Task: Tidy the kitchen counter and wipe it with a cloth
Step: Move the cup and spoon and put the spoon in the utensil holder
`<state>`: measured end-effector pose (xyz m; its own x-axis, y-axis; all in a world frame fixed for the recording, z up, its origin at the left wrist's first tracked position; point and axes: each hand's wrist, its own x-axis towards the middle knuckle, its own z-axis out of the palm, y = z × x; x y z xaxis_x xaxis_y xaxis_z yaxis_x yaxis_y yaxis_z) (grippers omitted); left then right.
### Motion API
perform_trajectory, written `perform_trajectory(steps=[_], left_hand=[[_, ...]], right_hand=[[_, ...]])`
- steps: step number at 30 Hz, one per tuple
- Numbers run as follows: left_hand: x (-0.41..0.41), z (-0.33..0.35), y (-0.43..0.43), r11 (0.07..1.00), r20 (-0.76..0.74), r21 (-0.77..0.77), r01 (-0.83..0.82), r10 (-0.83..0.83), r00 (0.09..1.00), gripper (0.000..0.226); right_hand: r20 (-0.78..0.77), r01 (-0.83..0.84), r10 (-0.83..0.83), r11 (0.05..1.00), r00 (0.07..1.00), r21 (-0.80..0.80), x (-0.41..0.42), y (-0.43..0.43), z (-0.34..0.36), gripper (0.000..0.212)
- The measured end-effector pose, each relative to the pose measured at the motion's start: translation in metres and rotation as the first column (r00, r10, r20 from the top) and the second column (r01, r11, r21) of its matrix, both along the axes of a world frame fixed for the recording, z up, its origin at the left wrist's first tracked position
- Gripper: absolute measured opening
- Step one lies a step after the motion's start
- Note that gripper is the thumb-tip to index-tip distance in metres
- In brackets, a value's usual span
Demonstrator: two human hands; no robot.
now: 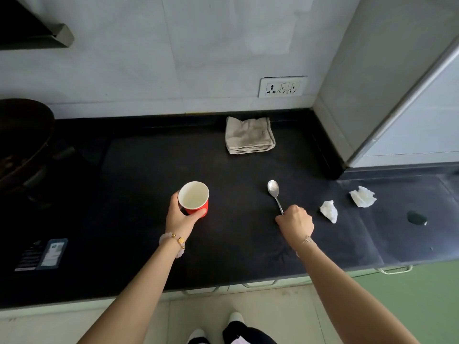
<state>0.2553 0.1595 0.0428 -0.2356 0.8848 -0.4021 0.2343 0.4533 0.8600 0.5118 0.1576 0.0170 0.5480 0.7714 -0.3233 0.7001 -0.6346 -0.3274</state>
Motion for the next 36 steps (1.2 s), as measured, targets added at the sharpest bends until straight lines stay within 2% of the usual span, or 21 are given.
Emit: perform_trajectory(steps=[9,13,16,18,22,25,31,36], left_hand=[[0.0,0.006,-0.01,1.0,0.009,-0.005,0.007,-0.007,1.0,0.082],[-0.002,0.007,-0.011,1.0,0.002,-0.002,0.027,-0.027,1.0,0.081],[-0.002,0.01,-0.012,0.999,0.0,0.003,0.041,-0.041,0.999,0.081],[-0.002,0.014,-0.012,0.999,-0.006,0.012,0.051,-0.051,0.999,0.081],[-0.004,0.024,-0.014,0.996,-0.023,0.047,0.079,-0.078,0.997,0.081],[-0.007,0.034,-0.02,0.993,-0.021,0.077,0.09,-0.088,0.996,0.08],[-0.017,0.042,-0.052,0.994,0.022,0.102,0.031,-0.034,0.999,0.078],[-0.04,0.031,-0.098,0.993,0.055,0.089,-0.076,0.071,0.996,0.076]], right_hand=[[-0.138,0.037,-0.037,0.999,0.99,-0.004,0.007,-0.002,0.007,0.019],[-0.323,0.04,-0.027,0.999,0.946,0.034,0.018,-0.006,0.008,0.009],[-0.505,0.14,-0.093,0.988,0.858,0.056,0.02,-0.009,0.008,0.011],[-0.637,0.213,-0.122,0.975,0.761,0.068,0.02,-0.011,0.011,0.013],[-0.807,0.265,-0.074,0.959,0.586,0.105,0.01,-0.014,0.032,0.013],[-0.841,0.243,-0.006,0.959,0.542,0.149,0.001,-0.019,0.048,0.01],[-0.837,0.195,0.049,0.964,0.545,0.183,-0.017,-0.035,0.064,0.01],[-0.824,0.029,0.122,0.986,0.553,0.166,-0.049,-0.048,0.059,0.01]])
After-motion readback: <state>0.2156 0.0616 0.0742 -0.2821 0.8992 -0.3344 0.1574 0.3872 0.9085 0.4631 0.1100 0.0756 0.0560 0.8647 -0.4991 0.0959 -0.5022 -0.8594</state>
